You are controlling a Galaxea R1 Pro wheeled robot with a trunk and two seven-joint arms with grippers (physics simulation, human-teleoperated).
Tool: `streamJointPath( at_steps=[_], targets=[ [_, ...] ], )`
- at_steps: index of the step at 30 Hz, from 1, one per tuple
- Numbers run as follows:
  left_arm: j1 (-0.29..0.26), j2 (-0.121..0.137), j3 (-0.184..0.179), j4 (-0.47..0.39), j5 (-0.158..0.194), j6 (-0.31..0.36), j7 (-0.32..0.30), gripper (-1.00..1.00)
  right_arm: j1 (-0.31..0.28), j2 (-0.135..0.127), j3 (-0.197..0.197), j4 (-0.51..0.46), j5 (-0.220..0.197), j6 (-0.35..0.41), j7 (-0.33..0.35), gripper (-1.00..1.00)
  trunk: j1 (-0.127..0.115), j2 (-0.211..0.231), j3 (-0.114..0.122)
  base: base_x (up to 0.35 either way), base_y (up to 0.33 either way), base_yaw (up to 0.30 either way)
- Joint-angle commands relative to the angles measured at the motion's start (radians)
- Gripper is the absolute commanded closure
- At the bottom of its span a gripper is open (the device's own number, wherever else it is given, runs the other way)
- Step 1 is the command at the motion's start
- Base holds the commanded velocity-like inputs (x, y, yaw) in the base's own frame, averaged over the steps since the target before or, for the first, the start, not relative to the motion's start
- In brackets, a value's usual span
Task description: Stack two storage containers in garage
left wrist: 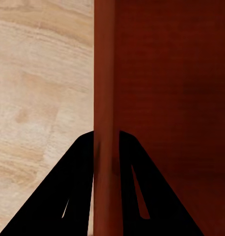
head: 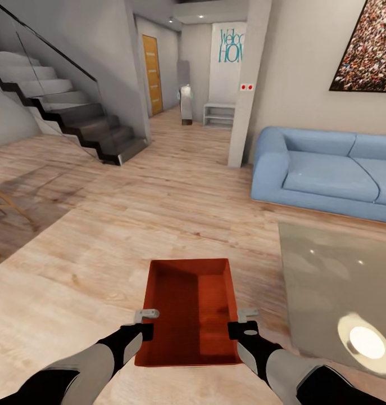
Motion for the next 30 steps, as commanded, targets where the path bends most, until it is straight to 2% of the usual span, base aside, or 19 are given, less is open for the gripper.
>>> streamJointPath(
  at_steps=[1, 30],
  targets=[
    [0.0, 0.021, -0.016, -0.005, -0.013, -0.03, 0.01, 1.0, 0.0, 0.0, 0.001, 0.015, -0.022, -0.005, -0.003, 1.0, 0.001, 0.0, -0.001, 0.322, 0.0, 0.0],
    [0.0, 0.021, -0.016, -0.005, -0.013, -0.03, 0.01, 1.0, 0.0, 0.0, 0.001, 0.015, -0.023, -0.005, -0.003, 1.0, 0.001, 0.0, -0.001, 0.322, 0.0, 0.0]
  ],
)
